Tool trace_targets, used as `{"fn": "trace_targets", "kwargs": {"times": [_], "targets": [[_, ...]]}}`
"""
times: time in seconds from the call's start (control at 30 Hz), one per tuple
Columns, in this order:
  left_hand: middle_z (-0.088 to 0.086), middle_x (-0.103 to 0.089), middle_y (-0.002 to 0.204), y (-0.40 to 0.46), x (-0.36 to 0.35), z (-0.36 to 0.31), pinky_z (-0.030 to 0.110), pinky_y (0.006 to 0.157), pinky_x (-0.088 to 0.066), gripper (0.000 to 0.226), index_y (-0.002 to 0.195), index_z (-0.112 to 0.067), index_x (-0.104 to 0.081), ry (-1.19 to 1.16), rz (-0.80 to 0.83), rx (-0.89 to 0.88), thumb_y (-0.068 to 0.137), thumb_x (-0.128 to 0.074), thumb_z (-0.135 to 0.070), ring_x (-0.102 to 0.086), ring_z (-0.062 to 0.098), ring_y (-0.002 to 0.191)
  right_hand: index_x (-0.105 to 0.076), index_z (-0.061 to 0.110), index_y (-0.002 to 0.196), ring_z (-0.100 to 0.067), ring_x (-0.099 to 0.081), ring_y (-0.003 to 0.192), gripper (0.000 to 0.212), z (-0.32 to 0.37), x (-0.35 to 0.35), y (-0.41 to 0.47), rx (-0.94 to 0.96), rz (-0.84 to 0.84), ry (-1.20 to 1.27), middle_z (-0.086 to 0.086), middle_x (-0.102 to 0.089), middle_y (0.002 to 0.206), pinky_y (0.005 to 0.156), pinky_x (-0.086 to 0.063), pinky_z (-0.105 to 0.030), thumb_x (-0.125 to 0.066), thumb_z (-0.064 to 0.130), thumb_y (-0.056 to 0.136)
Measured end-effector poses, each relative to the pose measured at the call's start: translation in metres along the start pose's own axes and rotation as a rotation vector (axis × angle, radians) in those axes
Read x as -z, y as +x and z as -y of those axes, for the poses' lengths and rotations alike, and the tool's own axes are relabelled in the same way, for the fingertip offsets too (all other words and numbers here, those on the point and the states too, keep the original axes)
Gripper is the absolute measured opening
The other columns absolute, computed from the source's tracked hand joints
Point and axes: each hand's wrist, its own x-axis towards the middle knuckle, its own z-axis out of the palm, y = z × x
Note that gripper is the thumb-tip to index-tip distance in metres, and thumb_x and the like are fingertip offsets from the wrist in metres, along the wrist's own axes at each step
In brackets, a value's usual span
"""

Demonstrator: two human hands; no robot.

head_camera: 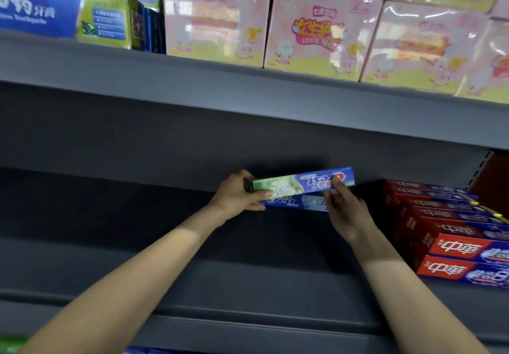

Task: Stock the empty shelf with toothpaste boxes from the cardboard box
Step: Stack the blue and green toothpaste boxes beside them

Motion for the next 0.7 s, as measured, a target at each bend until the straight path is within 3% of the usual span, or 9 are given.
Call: {"fn": "trace_targets", "kwargs": {"times": [0.1, 0.23, 0.27, 0.33, 0.43, 0.5, 0.57, 0.7], "targets": [[0.011, -0.068, 0.098, 0.001, -0.02, -0.002, 0.021, 0.06, -0.057, 0.042, 0.109, -0.006, -0.052, 0.148, 0.036, 0.0, 0.082, -0.072, -0.03, -0.069, 0.013, 0.065, -0.057, 0.01, 0.095, -0.018, -0.066, 0.081, 0.013, -0.006, -0.02, -0.002, -0.093, 0.084, -0.023, -0.007, -0.069, 0.085, 0.072, -0.056, -0.029, -0.06, 0.021, 0.09], [0.008, -0.068, 0.108, 0.008, -0.018, 0.004, 0.025, 0.08, -0.048, 0.037, 0.113, -0.008, -0.061, 0.397, 0.05, -0.029, 0.086, -0.067, -0.032, -0.064, 0.016, 0.093, -0.059, 0.014, 0.103, -0.017, -0.063, 0.068, 0.014, 0.012, -0.034, -0.003, 0.03, 0.12, -0.224, -0.003, -0.068, 0.076, 0.056, -0.056, -0.026, -0.061, 0.018, 0.09], [0.008, -0.065, 0.115, 0.011, -0.014, 0.006, 0.024, 0.085, -0.045, 0.034, 0.117, -0.008, -0.06, 0.431, 0.035, -0.031, 0.089, -0.064, -0.026, -0.061, 0.016, 0.102, -0.06, 0.015, 0.109, -0.016, -0.063, 0.065, 0.021, 0.019, -0.035, 0.001, 0.113, 0.088, -0.347, -0.003, -0.068, 0.076, 0.057, -0.057, -0.026, -0.063, 0.016, 0.088], [0.008, -0.06, 0.125, 0.017, -0.009, 0.008, 0.02, 0.09, -0.039, 0.03, 0.125, -0.008, -0.055, 0.49, -0.023, -0.026, 0.096, -0.052, -0.013, -0.055, 0.017, 0.115, -0.058, 0.017, 0.123, -0.015, -0.065, 0.075, 0.039, 0.031, -0.035, 0.012, 0.295, 0.052, -0.715, -0.007, -0.071, 0.093, 0.075, -0.057, -0.033, -0.067, 0.017, 0.085], [0.009, -0.055, 0.132, 0.027, -0.009, 0.01, 0.02, 0.093, -0.037, 0.035, 0.131, -0.007, -0.05, 0.516, -0.075, -0.006, 0.098, -0.04, -0.004, -0.051, 0.021, 0.121, -0.049, 0.018, 0.136, -0.009, -0.054, 0.107, 0.059, 0.04, -0.037, 0.024, 0.434, 0.282, -1.173, -0.001, -0.063, 0.118, 0.098, -0.043, -0.025, -0.071, 0.019, 0.082], [0.008, -0.054, 0.132, 0.036, -0.013, 0.012, 0.025, 0.098, -0.04, 0.036, 0.13, -0.008, -0.05, 0.463, -0.077, 0.042, 0.096, -0.041, -0.003, -0.052, 0.024, 0.12, -0.042, 0.025, 0.141, -0.015, -0.05, 0.12, 0.062, 0.036, -0.043, 0.026, 0.451, 0.451, -1.564, -0.002, -0.056, 0.124, 0.101, -0.037, -0.022, -0.067, 0.018, 0.085], [0.01, -0.055, 0.131, 0.042, -0.016, 0.013, 0.033, 0.1, -0.045, 0.038, 0.131, -0.011, -0.05, 0.4, -0.093, 0.083, 0.094, -0.044, -0.005, -0.054, 0.025, 0.117, -0.036, 0.033, 0.143, -0.025, -0.049, 0.12, 0.061, 0.027, -0.048, 0.03, 0.493, 0.517, -1.84, -0.007, -0.049, 0.124, 0.104, -0.038, -0.033, -0.061, 0.019, 0.09], [0.011, -0.052, 0.133, 0.046, -0.017, 0.013, 0.037, 0.099, -0.046, 0.051, 0.142, -0.014, -0.039, 0.333, -0.081, 0.131, 0.092, -0.045, -0.006, -0.053, 0.024, 0.116, -0.027, 0.041, 0.145, -0.026, -0.043, 0.125, 0.058, 0.008, -0.053, 0.039, 0.592, 0.477, -2.059, -0.007, -0.043, 0.129, 0.106, -0.036, -0.04, -0.052, 0.024, 0.095]]}}
